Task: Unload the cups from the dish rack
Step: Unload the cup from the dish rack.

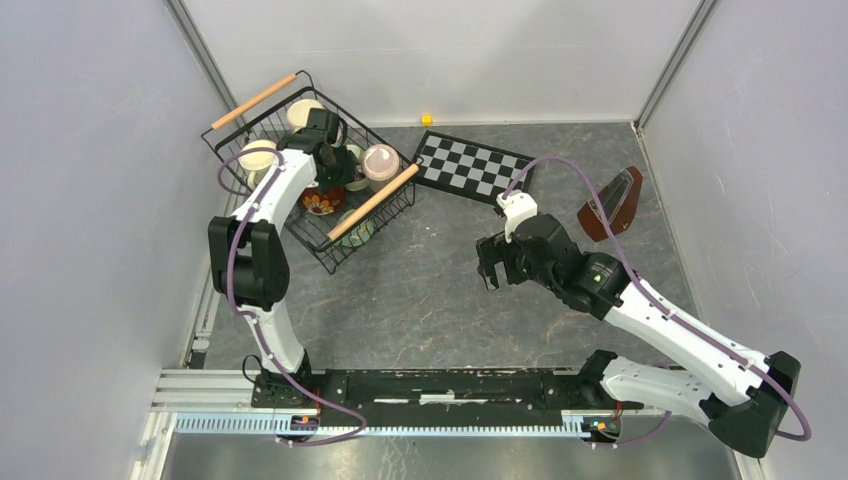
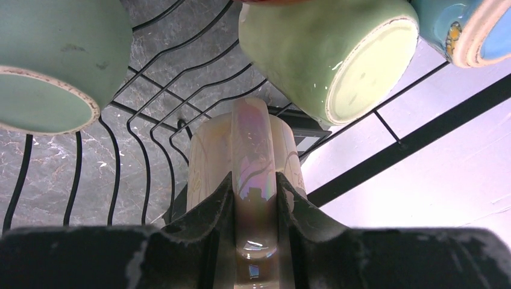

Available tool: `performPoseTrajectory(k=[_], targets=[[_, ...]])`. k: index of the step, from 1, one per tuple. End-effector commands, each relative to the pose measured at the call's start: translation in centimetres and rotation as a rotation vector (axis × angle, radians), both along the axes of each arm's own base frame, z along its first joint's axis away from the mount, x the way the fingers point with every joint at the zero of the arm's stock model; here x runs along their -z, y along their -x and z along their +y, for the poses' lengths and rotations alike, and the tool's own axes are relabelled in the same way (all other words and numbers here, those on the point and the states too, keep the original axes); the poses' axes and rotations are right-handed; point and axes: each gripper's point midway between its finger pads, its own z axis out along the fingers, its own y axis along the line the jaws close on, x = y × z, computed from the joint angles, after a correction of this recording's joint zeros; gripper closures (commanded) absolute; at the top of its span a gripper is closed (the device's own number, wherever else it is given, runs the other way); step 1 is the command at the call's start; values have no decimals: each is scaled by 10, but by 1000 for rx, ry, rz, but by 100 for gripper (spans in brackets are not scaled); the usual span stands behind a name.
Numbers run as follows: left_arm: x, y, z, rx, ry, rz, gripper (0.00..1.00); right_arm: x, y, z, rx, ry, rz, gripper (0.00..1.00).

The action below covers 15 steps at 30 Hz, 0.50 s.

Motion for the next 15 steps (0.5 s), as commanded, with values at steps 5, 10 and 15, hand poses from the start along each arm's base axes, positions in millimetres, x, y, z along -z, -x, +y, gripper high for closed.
performPoseTrajectory(k=[5, 10, 15], targets=[[-120, -19, -16, 11, 130, -278, 98, -18, -7, 4, 22, -32, -39, 2], [-130, -13, -13, 16, 107, -290, 98, -23, -10, 5, 25, -38, -56, 2], [-140, -11, -12, 37, 92, -308, 98, -34, -15, 10, 26, -53, -73, 2]])
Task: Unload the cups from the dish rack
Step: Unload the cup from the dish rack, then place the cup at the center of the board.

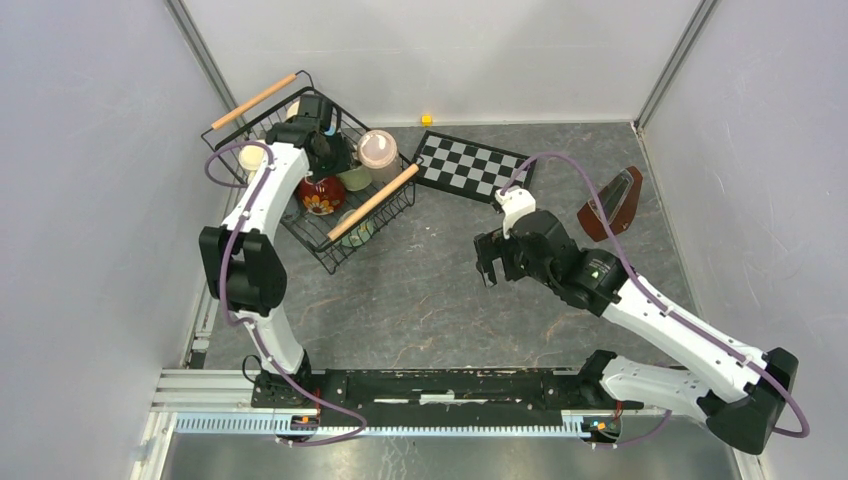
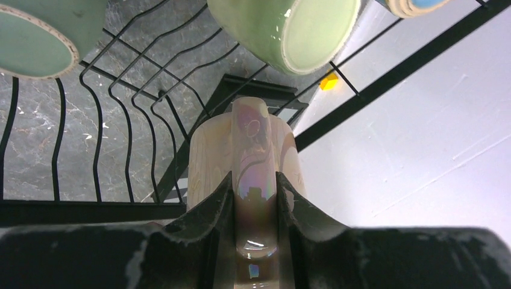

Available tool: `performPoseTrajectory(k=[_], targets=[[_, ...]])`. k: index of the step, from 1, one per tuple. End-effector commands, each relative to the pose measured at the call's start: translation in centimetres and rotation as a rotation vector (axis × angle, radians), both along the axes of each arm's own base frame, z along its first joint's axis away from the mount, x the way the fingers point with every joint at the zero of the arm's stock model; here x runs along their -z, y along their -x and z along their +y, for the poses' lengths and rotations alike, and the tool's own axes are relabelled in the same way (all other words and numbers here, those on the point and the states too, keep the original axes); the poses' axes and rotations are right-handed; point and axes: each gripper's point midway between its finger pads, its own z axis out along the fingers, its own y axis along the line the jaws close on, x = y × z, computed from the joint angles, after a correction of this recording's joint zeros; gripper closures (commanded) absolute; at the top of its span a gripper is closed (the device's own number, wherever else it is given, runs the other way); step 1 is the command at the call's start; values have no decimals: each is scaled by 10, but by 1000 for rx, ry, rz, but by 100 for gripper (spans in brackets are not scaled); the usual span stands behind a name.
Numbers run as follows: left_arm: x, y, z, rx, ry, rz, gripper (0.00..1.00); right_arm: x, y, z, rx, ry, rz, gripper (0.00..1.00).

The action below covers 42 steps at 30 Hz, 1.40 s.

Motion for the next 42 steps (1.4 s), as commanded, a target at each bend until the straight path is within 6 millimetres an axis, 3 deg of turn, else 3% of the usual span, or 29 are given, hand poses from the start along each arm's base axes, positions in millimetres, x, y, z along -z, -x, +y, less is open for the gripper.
performPoseTrajectory(k=[1, 14, 27, 35, 42], targets=[[-99, -12, -15, 48, 83, -263, 98, -35, -13, 9, 17, -63, -76, 2], [-139, 3, -15, 111, 47, -327, 98, -92, -52, 42, 6, -174, -201, 2], [-183, 24, -31, 225, 44, -424, 98, -145, -116, 44, -86, -460, -291, 2], [-196, 39, -62, 416, 6, -534, 98, -142, -123, 33, -59, -442, -276, 2], [-191, 57, -89, 590, -15, -589, 98, -142, -129, 24, -74, -491, -260, 2]])
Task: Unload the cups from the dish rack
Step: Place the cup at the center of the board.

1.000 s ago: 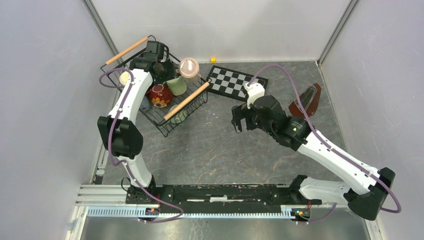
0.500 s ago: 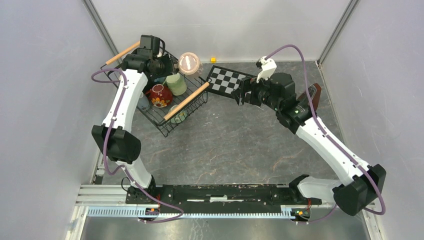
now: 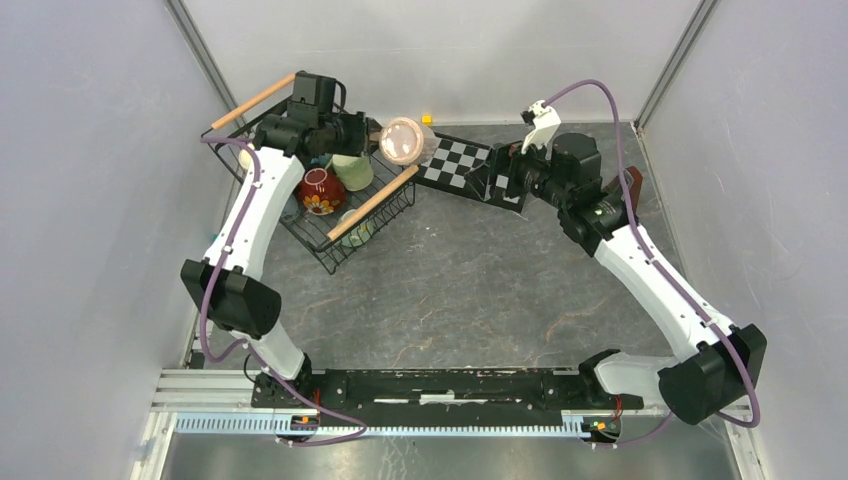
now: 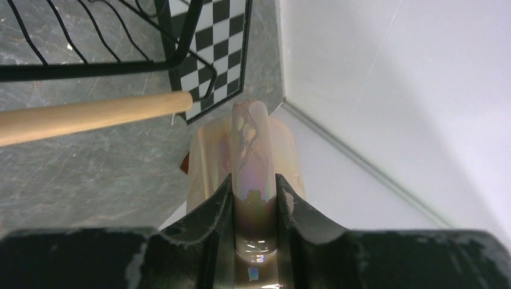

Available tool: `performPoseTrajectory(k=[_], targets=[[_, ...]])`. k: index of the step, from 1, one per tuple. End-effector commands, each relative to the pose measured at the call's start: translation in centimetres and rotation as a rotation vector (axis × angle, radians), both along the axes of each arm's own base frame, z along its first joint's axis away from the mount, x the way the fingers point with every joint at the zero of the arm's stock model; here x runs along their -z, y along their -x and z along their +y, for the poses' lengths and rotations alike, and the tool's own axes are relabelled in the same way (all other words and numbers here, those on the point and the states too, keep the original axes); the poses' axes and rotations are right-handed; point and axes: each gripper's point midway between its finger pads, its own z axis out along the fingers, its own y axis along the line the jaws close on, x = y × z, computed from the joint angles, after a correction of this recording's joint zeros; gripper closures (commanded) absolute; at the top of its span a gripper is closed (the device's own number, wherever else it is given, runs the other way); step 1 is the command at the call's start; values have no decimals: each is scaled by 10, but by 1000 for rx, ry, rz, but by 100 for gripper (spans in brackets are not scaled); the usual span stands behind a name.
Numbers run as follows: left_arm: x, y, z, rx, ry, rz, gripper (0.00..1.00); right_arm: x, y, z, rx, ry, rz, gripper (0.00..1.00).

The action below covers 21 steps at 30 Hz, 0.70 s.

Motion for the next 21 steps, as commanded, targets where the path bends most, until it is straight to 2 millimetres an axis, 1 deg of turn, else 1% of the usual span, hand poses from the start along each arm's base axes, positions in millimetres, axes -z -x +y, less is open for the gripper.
performPoseTrajectory(k=[1, 6, 7, 9, 14, 16, 21], targets=[[-69, 20, -25, 191, 51, -271, 98, -33, -5, -3, -47, -89, -71, 2], [-78, 31, -44, 354, 80, -344, 98, -41, 2, -11, -99, -135, -123, 2], [-80, 33, -47, 387, 82, -360, 98, -40, 5, -11, -117, -145, -118, 2], [-84, 38, -52, 438, 86, -391, 98, -45, 8, -11, -152, -176, -141, 2], [-84, 47, -66, 577, 103, -454, 98, -51, 20, -6, -263, -254, -166, 2], [-85, 51, -69, 614, 107, -485, 98, -57, 24, -3, -302, -278, -188, 2], [-91, 63, -76, 698, 130, -555, 98, -64, 26, 5, -379, -325, -194, 2]])
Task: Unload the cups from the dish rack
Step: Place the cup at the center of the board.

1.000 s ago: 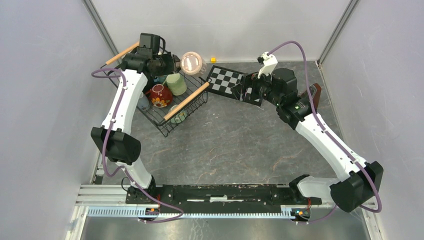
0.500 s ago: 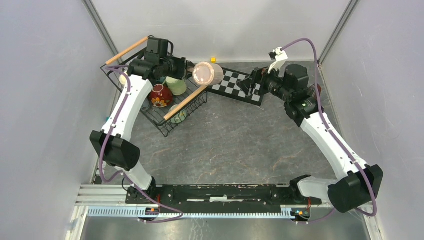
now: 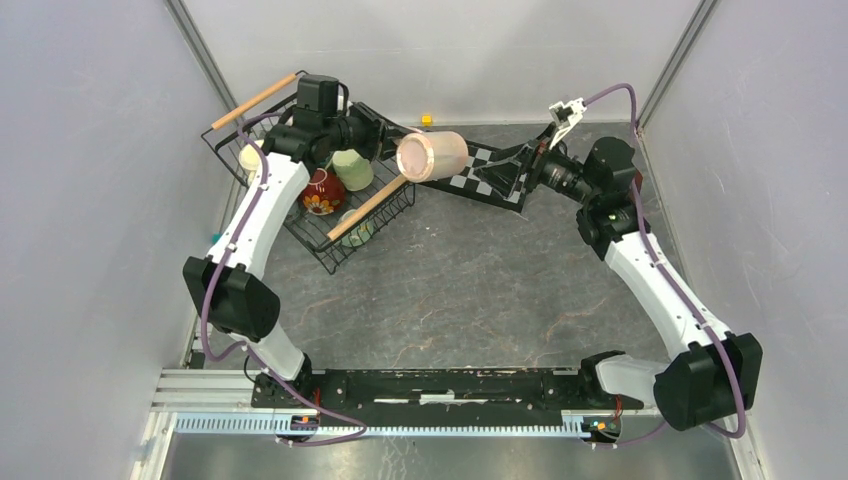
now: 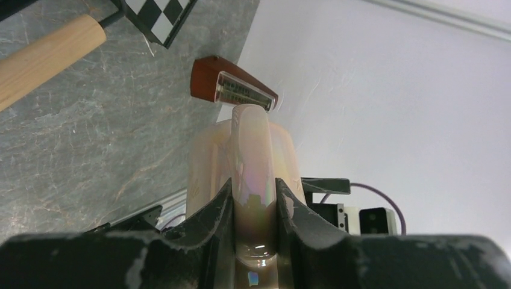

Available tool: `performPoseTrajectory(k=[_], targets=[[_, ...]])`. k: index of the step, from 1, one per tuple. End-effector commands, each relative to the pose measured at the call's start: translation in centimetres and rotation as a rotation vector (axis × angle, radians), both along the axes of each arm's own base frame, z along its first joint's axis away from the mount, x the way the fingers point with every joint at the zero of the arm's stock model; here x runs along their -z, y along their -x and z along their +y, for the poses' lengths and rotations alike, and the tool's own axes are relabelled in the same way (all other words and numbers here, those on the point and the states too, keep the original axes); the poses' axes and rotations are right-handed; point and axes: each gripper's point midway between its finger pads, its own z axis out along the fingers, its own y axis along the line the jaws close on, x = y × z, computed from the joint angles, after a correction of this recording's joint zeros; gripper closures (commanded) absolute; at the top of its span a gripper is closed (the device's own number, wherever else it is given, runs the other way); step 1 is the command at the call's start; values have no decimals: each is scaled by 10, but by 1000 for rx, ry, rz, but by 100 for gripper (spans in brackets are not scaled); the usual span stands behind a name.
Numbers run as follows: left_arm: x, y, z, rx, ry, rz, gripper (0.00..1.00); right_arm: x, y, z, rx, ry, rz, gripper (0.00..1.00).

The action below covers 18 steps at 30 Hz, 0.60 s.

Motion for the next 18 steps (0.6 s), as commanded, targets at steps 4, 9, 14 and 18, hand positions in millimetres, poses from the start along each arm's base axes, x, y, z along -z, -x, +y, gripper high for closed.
performPoseTrajectory(k=[4, 9, 14, 18], targets=[[-73, 40, -15, 214, 129, -311, 98, -23, 5, 15, -140, -75, -66, 2], [-70, 50, -18, 253, 144, -349, 98, -25, -3, 20, -158, -73, -56, 2], [-73, 56, -20, 300, 153, -409, 98, -26, -1, 25, -210, -81, -45, 2], [-80, 60, -26, 354, 191, -478, 98, -33, 20, 29, -306, -155, -44, 2]])
